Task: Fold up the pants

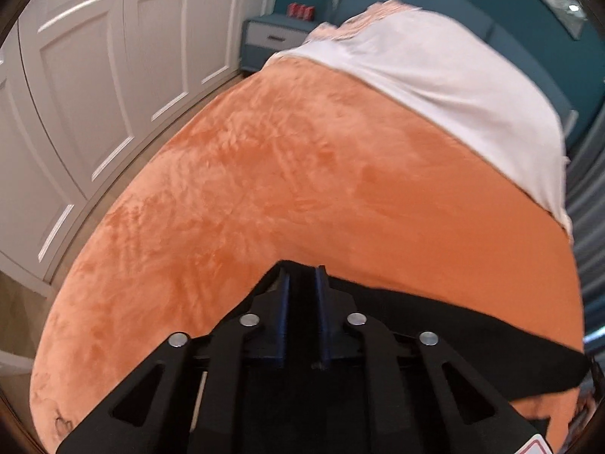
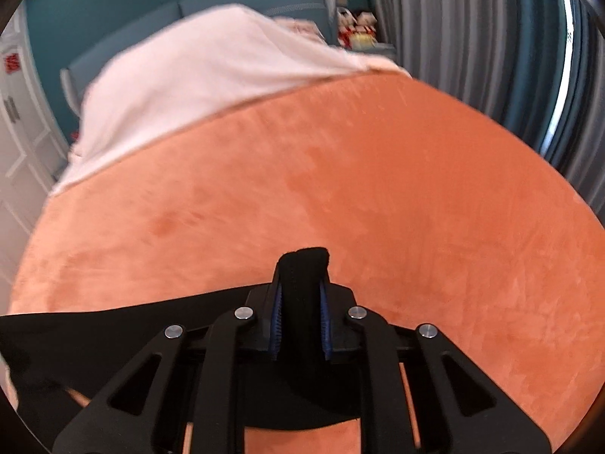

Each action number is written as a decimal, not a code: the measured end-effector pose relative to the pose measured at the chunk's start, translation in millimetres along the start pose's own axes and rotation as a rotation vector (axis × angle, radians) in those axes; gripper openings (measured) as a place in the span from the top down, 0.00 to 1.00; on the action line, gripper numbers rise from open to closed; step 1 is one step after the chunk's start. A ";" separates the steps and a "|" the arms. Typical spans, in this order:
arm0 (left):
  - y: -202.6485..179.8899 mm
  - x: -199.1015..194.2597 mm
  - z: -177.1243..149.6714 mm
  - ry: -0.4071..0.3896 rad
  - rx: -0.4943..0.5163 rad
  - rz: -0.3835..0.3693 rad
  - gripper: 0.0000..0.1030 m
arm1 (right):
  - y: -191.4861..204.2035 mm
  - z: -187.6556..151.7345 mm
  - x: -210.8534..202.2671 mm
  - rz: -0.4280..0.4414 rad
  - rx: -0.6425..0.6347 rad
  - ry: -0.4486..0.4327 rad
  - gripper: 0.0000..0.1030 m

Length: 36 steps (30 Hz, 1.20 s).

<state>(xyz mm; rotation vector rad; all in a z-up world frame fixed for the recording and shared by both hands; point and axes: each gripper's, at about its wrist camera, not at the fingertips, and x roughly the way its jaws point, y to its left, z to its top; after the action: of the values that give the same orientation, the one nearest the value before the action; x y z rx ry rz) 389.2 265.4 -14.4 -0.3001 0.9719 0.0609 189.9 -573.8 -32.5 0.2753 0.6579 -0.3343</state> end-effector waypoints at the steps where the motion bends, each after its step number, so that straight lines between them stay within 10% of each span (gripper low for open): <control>1: 2.0 -15.0 -4.5 -0.014 0.012 0.003 1.00 | 3.1 0.7 -11.7 0.013 -0.008 -0.011 0.86; 8: 30.8 -87.8 -59.6 0.016 0.085 0.054 0.97 | 16.5 -28.6 -101.1 0.077 -0.098 -0.048 0.86; 13: 46.8 -35.6 -78.6 0.178 -0.025 0.042 0.44 | 3.0 -50.8 -97.5 0.059 -0.089 -0.012 0.86; 23: 28.8 92.5 2.4 0.191 -0.096 0.177 0.24 | 23.1 -43.6 -82.4 0.029 -0.101 0.007 0.86; 30: 32.8 178.5 15.6 0.373 -0.089 0.164 0.28 | 18.6 -46.3 -49.8 -0.008 -0.045 0.023 0.86; 32: 32.4 175.2 16.3 0.336 -0.089 0.130 0.74 | 21.1 -48.7 -43.1 -0.007 -0.039 0.031 0.86; 36: 25.2 122.3 20.9 0.197 -0.082 0.003 0.79 | 29.1 -52.0 -39.6 0.000 -0.051 0.032 0.86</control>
<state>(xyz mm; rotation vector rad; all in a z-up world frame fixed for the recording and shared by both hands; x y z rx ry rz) 470.5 285.2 -109.4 -0.3857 1.1666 0.0752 143.2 -520.5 -42.6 0.2320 0.6975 -0.3135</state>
